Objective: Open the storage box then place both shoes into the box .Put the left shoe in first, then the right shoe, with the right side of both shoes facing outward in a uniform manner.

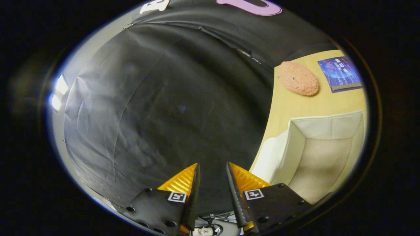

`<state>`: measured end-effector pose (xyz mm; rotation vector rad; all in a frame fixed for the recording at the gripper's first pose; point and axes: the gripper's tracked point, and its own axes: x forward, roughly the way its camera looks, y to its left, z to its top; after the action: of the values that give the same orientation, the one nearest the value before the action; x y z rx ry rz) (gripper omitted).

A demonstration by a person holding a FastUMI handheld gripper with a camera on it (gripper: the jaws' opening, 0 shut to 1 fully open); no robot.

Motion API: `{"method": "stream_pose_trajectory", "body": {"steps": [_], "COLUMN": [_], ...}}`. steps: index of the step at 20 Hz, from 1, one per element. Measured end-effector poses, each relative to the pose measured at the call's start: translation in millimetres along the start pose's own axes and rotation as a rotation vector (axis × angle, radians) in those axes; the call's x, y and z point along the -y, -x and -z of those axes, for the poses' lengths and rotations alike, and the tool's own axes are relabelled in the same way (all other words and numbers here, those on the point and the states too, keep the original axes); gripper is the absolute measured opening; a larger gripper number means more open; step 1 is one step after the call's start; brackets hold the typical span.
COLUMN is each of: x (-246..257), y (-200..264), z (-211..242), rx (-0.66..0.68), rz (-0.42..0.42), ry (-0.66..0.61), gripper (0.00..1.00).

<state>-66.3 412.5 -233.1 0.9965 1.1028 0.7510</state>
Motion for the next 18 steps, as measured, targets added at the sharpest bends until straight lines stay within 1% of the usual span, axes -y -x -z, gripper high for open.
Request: {"method": "stream_pose_trajectory", "body": {"steps": [1, 8, 11, 15, 18], "x": [2.2, 19.9, 36.9, 59.3, 83.4], "y": [2.4, 24.9, 39.0, 68.1, 100.6], "z": [-1.1, -8.1, -18.0, -40.9, -61.1], "rx": [0.001, 0.034, 0.057, 0.130, 0.201], "rz": [0.003, 0.050, 0.077, 0.122, 0.168], "ry": [-0.002, 0.043, 0.039, 0.037, 0.037], "gripper": [0.49, 0.49, 0.49, 0.49, 0.49]}}
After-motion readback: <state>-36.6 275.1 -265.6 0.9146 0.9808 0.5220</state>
